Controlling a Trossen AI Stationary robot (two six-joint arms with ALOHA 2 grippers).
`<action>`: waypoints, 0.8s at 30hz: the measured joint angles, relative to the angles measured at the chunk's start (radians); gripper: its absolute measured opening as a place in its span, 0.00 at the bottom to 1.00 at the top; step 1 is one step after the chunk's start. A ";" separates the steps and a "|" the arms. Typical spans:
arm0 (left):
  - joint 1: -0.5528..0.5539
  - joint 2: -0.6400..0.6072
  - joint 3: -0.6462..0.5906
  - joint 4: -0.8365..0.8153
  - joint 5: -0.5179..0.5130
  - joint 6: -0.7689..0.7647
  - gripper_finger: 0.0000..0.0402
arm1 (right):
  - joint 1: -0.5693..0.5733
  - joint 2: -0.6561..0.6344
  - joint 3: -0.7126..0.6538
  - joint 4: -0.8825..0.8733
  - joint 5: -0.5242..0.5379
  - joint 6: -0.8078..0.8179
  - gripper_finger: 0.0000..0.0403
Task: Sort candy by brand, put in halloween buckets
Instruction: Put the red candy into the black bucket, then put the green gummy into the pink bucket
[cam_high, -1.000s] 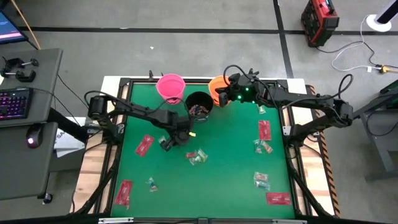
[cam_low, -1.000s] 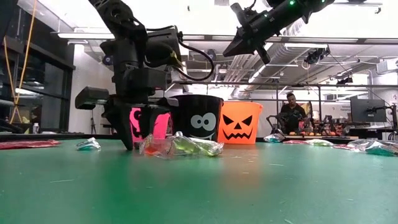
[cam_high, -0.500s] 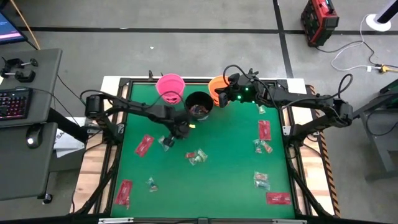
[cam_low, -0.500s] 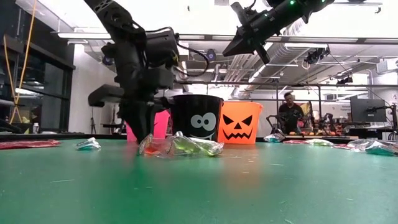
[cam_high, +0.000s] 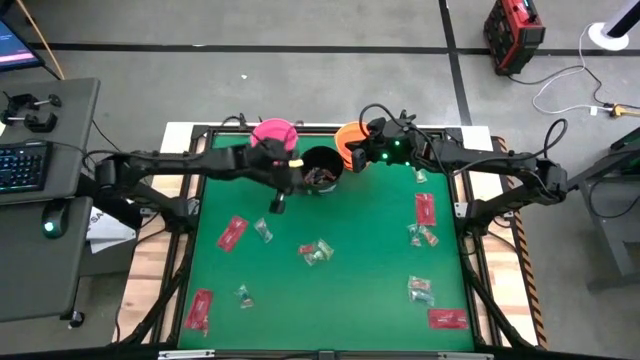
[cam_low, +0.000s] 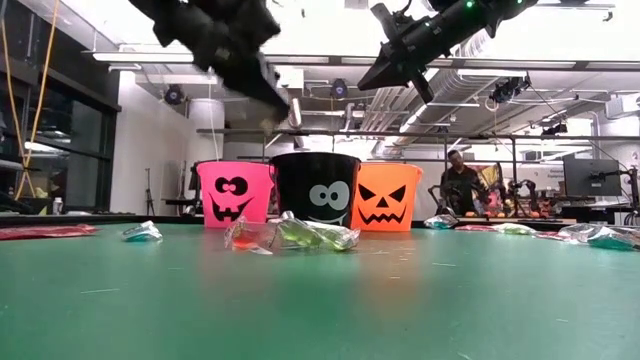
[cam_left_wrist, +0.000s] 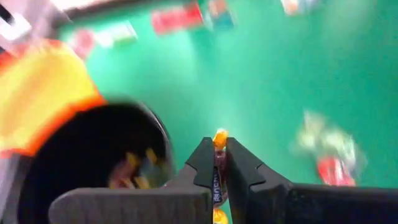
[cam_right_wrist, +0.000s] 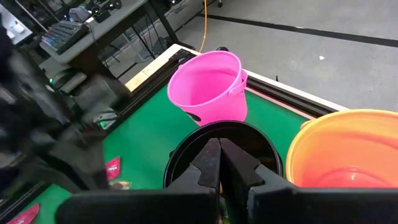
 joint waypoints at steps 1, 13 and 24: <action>0.008 -0.010 0.000 0.045 0.001 -0.017 0.00 | 0.000 0.000 0.000 0.003 0.000 0.000 0.00; 0.092 0.179 0.000 0.430 -0.080 -0.307 0.00 | -0.001 0.000 0.000 0.032 0.001 0.000 0.00; 0.097 0.175 0.001 0.436 -0.153 -0.476 0.36 | -0.001 0.000 0.000 0.095 0.002 -0.060 0.00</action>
